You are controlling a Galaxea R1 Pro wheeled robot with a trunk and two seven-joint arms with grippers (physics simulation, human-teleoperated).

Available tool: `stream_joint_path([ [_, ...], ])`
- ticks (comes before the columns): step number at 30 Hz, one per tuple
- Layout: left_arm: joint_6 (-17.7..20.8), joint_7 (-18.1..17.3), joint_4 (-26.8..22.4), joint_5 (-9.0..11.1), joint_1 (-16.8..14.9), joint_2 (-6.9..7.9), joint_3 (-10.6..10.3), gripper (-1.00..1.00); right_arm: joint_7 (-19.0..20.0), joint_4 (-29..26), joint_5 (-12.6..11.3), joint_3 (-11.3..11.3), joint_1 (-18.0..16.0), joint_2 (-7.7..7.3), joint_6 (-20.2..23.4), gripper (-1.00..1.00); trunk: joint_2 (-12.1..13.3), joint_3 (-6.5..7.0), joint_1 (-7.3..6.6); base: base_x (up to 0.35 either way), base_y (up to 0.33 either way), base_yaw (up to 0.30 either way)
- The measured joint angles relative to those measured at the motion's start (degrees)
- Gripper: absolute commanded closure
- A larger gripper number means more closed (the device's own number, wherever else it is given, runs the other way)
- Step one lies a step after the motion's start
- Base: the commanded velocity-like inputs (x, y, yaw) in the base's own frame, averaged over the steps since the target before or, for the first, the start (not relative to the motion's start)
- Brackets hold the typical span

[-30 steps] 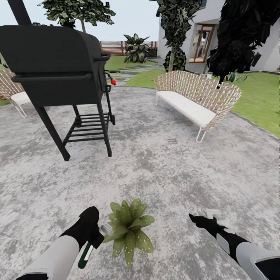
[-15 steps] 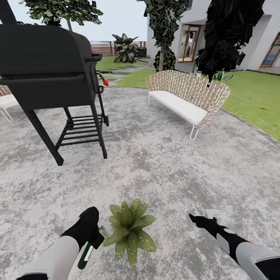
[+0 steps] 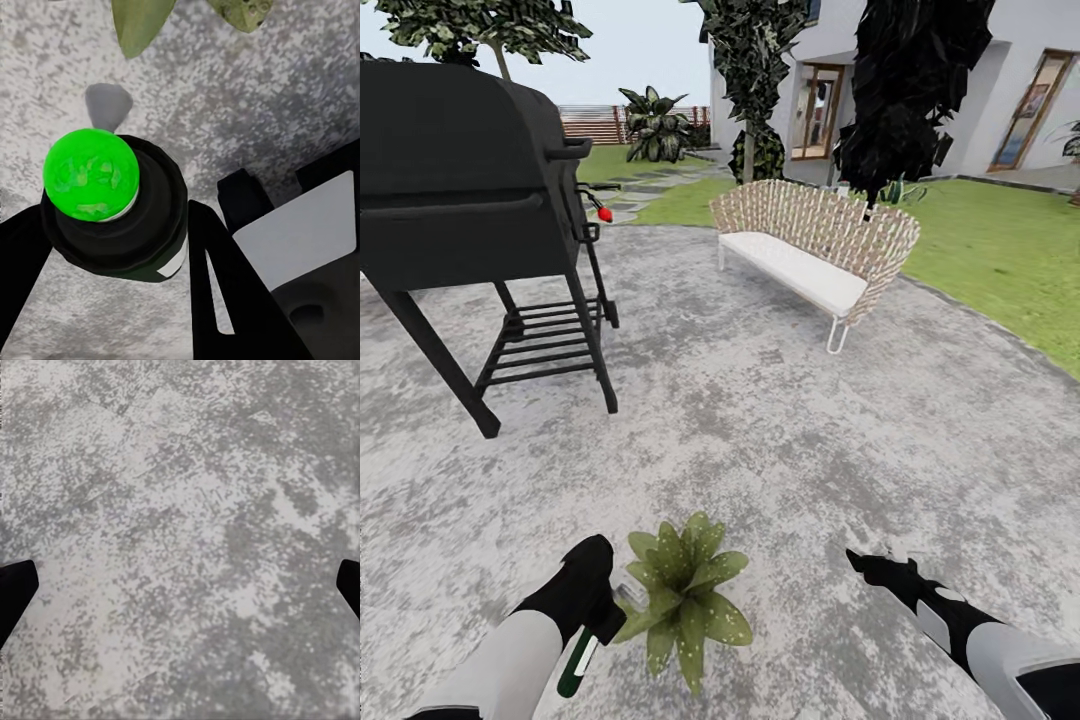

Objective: Pick up the pesticide atomizer in the garden and spray insectifuge to fully cover both potted plants in the garden.

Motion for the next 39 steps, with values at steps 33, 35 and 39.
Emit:
stream_joint_path([
  [33,-0.22,0.02,4.94,0.03,0.0,-0.08,0.0,1.0,0.02,0.01,-0.02,0.0,0.0,0.0,-0.02,-1.0,0.0,-0.92,0.0,0.0,0.169,-0.098],
  [35,-0.22,0.01,4.94,0.02,0.0,-0.09,0.0,1.0,0.03,0.01,-0.02,-0.02,-0.01,0.0,-0.02,-1.0,0.0,-1.08,0.0,0.0,0.0,0.0],
  [39,-0.22,0.0,4.94,0.02,0.0,-0.09,-0.02,1.0,0.01,0.01,-0.02,-0.01,-0.01,0.0,-0.02,-1.0,0.0,-1.18,-0.01,0.057,0.0,0.0],
])
